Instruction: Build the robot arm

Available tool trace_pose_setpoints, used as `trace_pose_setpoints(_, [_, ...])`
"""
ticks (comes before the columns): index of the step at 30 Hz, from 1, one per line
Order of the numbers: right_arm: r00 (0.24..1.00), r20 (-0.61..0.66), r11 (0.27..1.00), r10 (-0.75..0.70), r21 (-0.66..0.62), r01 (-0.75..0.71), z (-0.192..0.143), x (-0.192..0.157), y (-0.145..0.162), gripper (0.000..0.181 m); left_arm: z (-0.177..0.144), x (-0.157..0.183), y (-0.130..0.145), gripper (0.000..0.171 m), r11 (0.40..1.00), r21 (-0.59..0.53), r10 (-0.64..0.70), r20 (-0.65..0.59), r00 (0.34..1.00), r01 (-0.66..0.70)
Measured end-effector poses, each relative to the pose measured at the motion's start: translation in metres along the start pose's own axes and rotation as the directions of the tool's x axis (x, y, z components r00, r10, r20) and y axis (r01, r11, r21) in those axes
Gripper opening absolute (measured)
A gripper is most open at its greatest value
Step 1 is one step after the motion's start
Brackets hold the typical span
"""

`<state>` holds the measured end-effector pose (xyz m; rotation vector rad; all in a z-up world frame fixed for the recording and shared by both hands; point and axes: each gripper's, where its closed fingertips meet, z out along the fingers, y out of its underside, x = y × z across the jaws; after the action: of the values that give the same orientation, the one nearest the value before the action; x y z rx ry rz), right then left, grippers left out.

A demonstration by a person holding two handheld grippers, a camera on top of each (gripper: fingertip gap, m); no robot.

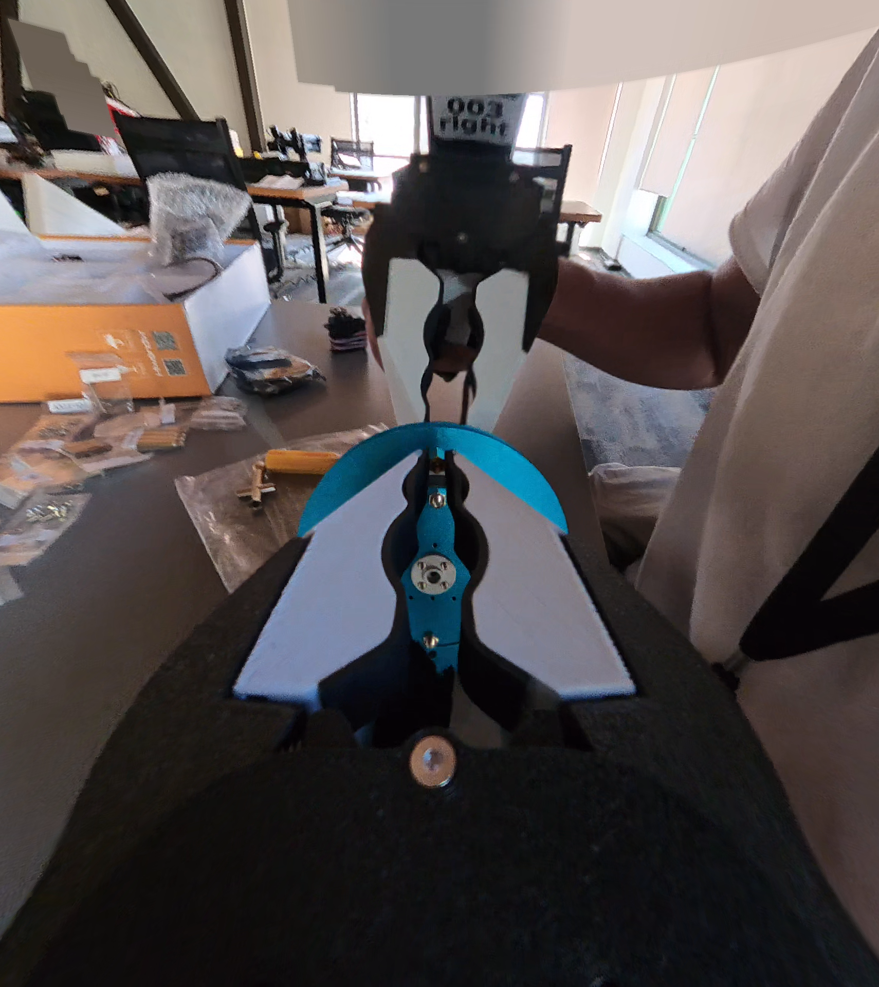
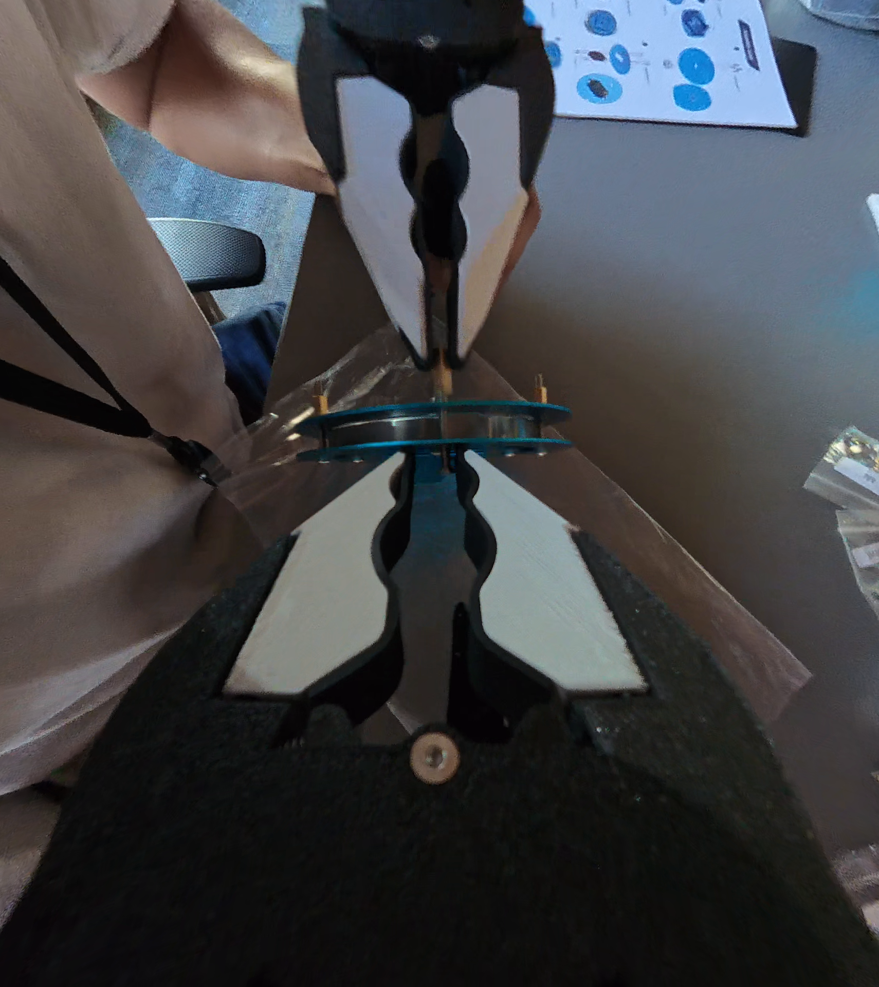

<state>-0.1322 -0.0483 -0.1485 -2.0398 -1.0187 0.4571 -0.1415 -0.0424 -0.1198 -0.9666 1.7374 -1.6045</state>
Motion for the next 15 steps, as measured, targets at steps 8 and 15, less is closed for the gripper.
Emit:
trace_pose_setpoints(8, [0.997,-0.017,0.994,-0.078,-0.073,0.076,0.012,0.005,-0.015,0.006,-0.020,-0.003,0.004,0.005,0.998,-0.061,-0.029,-0.013,0.999,0.028])
trace_pose_setpoints(15, [0.994,-0.031,0.990,-0.104,-0.098,0.101,0.019,0.005,-0.024,0.004,-0.031,-0.002,0.010,0.005,0.957,-0.194,0.235,0.076,0.969,-0.217])
